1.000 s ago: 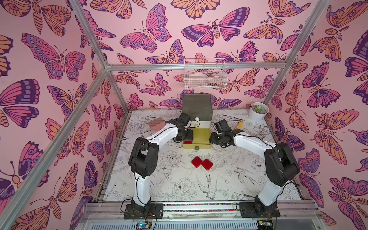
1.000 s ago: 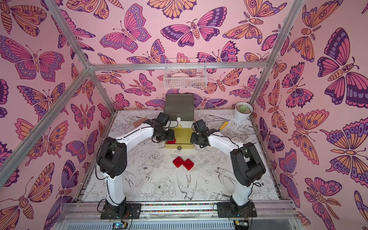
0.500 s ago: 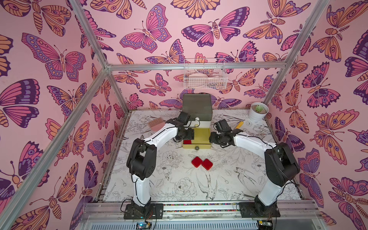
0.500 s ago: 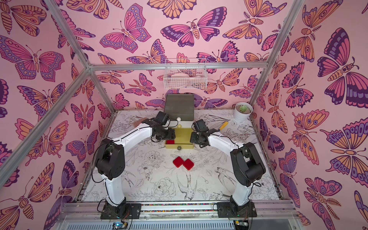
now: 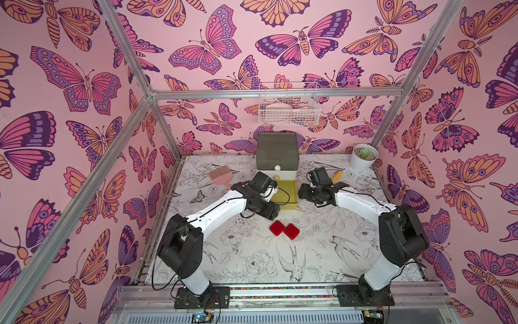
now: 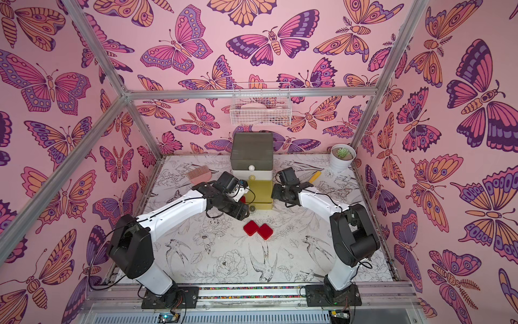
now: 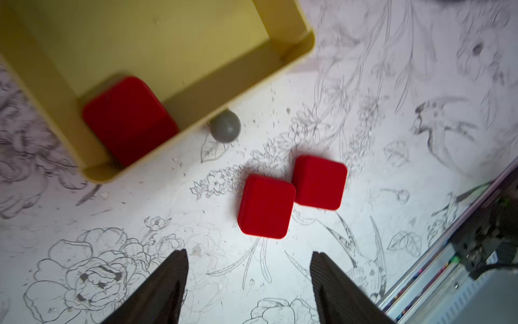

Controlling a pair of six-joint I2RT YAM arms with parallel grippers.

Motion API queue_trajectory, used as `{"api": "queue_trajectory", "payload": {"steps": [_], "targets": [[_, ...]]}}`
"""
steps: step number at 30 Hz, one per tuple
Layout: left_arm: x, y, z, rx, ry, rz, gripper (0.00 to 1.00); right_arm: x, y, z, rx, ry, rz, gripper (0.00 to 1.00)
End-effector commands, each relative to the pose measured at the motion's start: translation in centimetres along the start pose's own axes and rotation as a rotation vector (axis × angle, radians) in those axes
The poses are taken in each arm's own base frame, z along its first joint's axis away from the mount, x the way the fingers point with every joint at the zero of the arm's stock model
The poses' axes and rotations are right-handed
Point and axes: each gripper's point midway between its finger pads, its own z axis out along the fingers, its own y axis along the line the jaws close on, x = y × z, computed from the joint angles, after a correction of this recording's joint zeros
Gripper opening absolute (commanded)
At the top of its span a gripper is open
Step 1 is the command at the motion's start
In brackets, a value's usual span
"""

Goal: Place the brooch boxes into the drawer by color
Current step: Place the brooch box in the drawer, then pick up the brooch box from the center of the board.

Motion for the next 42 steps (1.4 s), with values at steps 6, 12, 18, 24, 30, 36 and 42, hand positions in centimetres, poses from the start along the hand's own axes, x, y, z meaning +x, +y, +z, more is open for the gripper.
{"api": "queue_trajectory", "payload": {"steps": [6,12,18,24,30,36,42], "targets": [[3.0,-1.8,3.0,0.061,0.147,0.117,0.78,-1.4,-0.8,-1.6,-0.024,-0.039,0.044,0.66],[4.1,-1.9,6.0,0.029,0.212,0.136,0.79,-1.5,-0.8,-1.6,-0.028,-0.045,0.050,0.67],[4.0,-1.2,7.6,-0.017,0.215,0.106,0.79,-1.0,-1.2,-1.7,-0.028,-0.044,0.052,0.67],[3.3,-0.4,9.0,-0.064,0.213,0.086,0.79,-0.5,-1.5,-1.6,-0.027,-0.036,0.053,0.68],[3.8,-0.4,10.1,-0.059,0.238,0.082,0.77,-0.6,-1.6,-1.7,-0.027,-0.033,0.050,0.68],[4.0,-0.6,9.9,-0.060,0.241,0.083,0.61,-0.6,-1.8,-1.7,-0.025,-0.030,0.054,0.68],[4.0,-0.9,8.7,-0.057,0.231,0.083,0.54,-0.4,-1.9,-1.5,-0.023,-0.025,0.058,0.68]]}}
